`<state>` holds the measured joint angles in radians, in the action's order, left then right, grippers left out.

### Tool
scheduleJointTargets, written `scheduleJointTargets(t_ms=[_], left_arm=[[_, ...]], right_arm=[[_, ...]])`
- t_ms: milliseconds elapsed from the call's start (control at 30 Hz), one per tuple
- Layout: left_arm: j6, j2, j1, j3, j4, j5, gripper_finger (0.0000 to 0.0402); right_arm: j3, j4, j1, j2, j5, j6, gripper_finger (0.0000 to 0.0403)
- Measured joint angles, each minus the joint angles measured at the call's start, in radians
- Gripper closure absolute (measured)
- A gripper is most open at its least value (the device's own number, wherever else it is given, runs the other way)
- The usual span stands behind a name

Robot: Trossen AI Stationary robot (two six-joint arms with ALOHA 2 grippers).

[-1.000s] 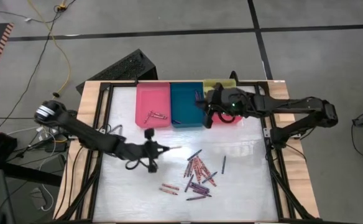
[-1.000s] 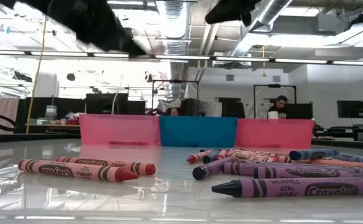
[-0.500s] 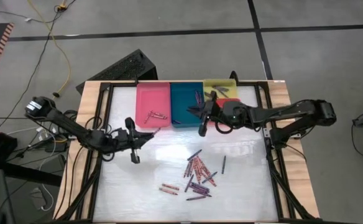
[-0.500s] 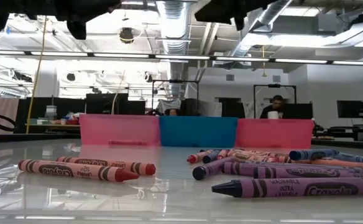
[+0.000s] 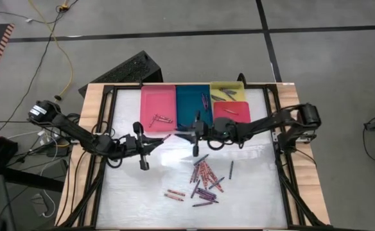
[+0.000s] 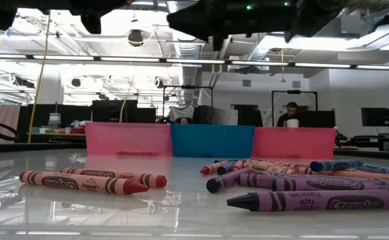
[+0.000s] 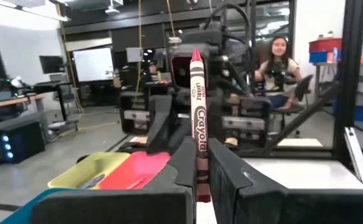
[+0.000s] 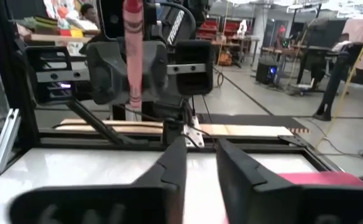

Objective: Sort crayons
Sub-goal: Put the red crayon into the red bin

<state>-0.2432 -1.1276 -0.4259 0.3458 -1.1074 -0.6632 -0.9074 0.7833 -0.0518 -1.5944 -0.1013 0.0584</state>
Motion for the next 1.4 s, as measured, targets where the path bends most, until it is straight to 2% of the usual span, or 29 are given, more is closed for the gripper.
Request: scheduleJointTargets(t_ms=[233, 333, 433, 833, 933, 1067, 1200, 1400], left_arm=[[0.0, -0.005, 0.0, 0.0, 0.003, -0.006, 0.0397], [0.001, -0.005, 0.0, 0.0, 0.017, -0.008, 0.0397], [0.001, -0.005, 0.0, 0.0, 0.026, -0.016, 0.0397], [0.0, -0.005, 0.0, 0.0, 0.026, -0.032, 0.0397], [0.0, -0.005, 0.0, 0.0, 0.026, -0.033, 0.0397], [0.0, -0.005, 0.0, 0.0, 0.026, -0.033, 0.0397], [0.0, -0.005, 0.0, 0.0, 0.026, -0.032, 0.0397], [0.0, -0.005, 0.0, 0.0, 0.027, -0.03, 0.0397]], right_arm=[[-0.073, 0.018, -0.016, -0.07, 0.0, -0.001, 0.0188], [-0.101, 0.018, -0.027, -0.07, 0.0, 0.003, 0.0152], [-0.126, 0.018, -0.037, -0.07, 0.001, 0.012, 0.0142], [-0.198, -0.048, -0.073, -0.07, 0.054, 0.048, 0.0144], [-0.199, -0.052, -0.073, -0.07, 0.054, 0.048, 0.0157], [-0.199, -0.051, -0.07, -0.07, 0.054, 0.048, 0.0195], [-0.199, -0.054, -0.064, -0.07, 0.054, 0.047, 0.0251], [-0.199, -0.076, -0.056, -0.07, 0.051, 0.047, 0.0355]])
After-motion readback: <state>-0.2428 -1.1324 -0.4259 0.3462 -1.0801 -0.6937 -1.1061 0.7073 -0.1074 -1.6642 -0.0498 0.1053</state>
